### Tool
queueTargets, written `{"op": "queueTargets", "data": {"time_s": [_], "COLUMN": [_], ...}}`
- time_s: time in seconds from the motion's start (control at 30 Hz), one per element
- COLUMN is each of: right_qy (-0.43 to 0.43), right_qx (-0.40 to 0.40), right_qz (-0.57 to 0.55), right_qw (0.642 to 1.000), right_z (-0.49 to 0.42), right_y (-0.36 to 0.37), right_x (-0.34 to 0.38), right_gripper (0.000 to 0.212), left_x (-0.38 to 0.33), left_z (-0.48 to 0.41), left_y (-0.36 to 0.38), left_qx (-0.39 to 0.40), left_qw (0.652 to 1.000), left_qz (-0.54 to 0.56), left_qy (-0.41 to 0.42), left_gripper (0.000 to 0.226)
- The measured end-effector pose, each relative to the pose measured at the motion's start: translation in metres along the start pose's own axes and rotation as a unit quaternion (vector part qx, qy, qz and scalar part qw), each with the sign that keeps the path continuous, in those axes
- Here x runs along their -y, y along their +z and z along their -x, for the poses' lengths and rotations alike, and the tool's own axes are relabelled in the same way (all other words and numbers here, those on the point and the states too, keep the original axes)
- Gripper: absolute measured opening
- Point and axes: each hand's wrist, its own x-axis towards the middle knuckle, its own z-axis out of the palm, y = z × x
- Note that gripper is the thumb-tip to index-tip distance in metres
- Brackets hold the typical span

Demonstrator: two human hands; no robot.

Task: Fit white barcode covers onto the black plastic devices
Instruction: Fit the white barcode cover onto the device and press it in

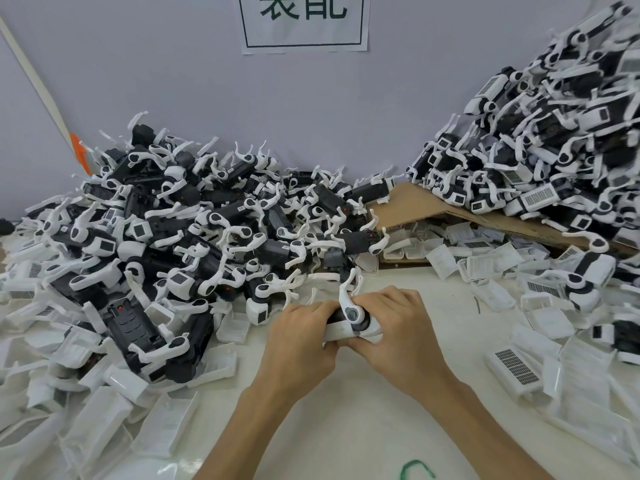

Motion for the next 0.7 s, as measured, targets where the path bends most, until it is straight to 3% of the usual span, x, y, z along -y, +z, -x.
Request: {"op": "queueTargets", "data": {"time_s": [0.07, 0.13, 0.2, 0.3, 0.4, 0.53, 0.7], "right_qy": [0.028, 0.08, 0.147, 0.215, 0.226, 0.239, 0.238], "right_qx": [-0.002, -0.019, -0.038, 0.003, 0.066, 0.125, 0.108], "right_qz": [-0.046, -0.111, -0.181, -0.246, -0.315, -0.414, -0.41], "right_qw": [0.999, 0.99, 0.972, 0.945, 0.92, 0.869, 0.874], "right_z": [0.0, -0.003, -0.006, -0.009, -0.006, -0.007, -0.006], "right_y": [-0.001, -0.004, -0.009, -0.016, -0.016, -0.015, -0.014], "right_x": [0.003, 0.006, 0.007, 0.007, 0.011, 0.02, 0.022], "right_gripper": [0.044, 0.059, 0.07, 0.049, 0.036, 0.041, 0.028], "left_x": [0.002, -0.001, -0.007, -0.015, -0.019, -0.021, -0.021], "left_z": [-0.001, -0.001, -0.004, -0.005, -0.005, -0.003, -0.004], "left_y": [-0.002, -0.005, -0.008, -0.011, -0.012, -0.01, -0.008], "left_qx": [-0.003, -0.009, -0.011, 0.015, 0.034, 0.059, 0.065], "left_qw": [0.999, 0.985, 0.929, 0.845, 0.81, 0.8, 0.819], "left_qz": [0.037, 0.147, 0.323, 0.489, 0.555, 0.568, 0.546], "left_qy": [-0.021, -0.091, -0.179, -0.217, -0.186, -0.183, -0.164], "left_gripper": [0.023, 0.02, 0.019, 0.03, 0.036, 0.032, 0.028]}}
